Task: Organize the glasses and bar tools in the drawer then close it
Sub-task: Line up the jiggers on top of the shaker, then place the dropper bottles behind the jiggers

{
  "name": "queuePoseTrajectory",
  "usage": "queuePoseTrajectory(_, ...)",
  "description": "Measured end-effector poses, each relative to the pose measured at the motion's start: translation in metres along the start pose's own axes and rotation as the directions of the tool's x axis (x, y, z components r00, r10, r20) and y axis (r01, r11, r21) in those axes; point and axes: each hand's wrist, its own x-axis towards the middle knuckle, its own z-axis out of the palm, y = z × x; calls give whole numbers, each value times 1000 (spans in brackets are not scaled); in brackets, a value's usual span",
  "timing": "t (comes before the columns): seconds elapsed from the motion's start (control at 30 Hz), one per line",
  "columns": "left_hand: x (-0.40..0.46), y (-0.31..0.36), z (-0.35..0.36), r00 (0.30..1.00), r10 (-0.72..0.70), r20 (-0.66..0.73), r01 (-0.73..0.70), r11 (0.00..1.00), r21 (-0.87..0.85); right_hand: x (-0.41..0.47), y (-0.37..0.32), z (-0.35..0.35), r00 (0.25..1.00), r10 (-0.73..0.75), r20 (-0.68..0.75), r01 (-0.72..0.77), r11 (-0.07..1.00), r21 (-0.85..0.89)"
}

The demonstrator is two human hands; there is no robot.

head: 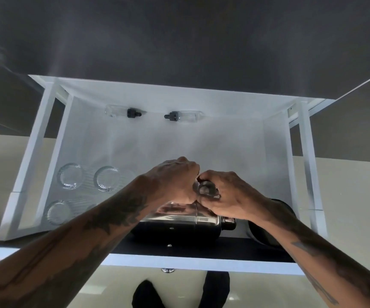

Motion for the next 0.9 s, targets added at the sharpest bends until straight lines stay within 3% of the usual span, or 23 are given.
queuePoseTrajectory(0.1, -5, 0, -2, 1000, 17, 1, -17, 1000, -4, -3, 1, -9, 993, 38, 111, -38, 999, -6)
queuePoseTrajectory(0.17, -9, -7, -13, 1000, 10, -29, -12, 998, -66, -3, 2, -22, 994, 36, 102, -32, 999, -38)
queuePoseTrajectory(0.23, -10, -25, -29, 975, -32, -220, -4, 987, -159, 7, -1, -38, 992, 19, -122, -20, 1000, -8)
queuePoseTrajectory(0.3, -4, -55, -49, 865, -111, -490, 61, 991, -116, 30, -9, -50, 918, -9, -398, -3, 1000, -31)
queuePoseTrajectory(0.33, 1, -74, -58, 819, -144, -555, 133, 989, -60, 47, -16, -52, 890, -42, -454, 4, 997, -83)
queuePoseTrajectory(0.43, 11, -124, -75, 808, -245, -536, 325, 944, 59, 98, -36, -45, 905, -164, -392, 43, 953, -301)
queuePoseTrajectory(0.57, 20, -153, -68, 840, -256, -479, 388, 900, 199, 140, -44, -28, 922, -172, -347, -31, 861, -508)
queuePoseTrajectory(0.73, 22, -155, -61, 874, -183, -451, 314, 919, 237, 139, -35, -21, 944, -68, -322, -79, 903, -423)
queuePoseTrajectory(0.9, 7, -112, -54, 868, -92, -488, 38, 992, -121, 102, -10, -26, 973, 49, -226, -55, 998, -19)
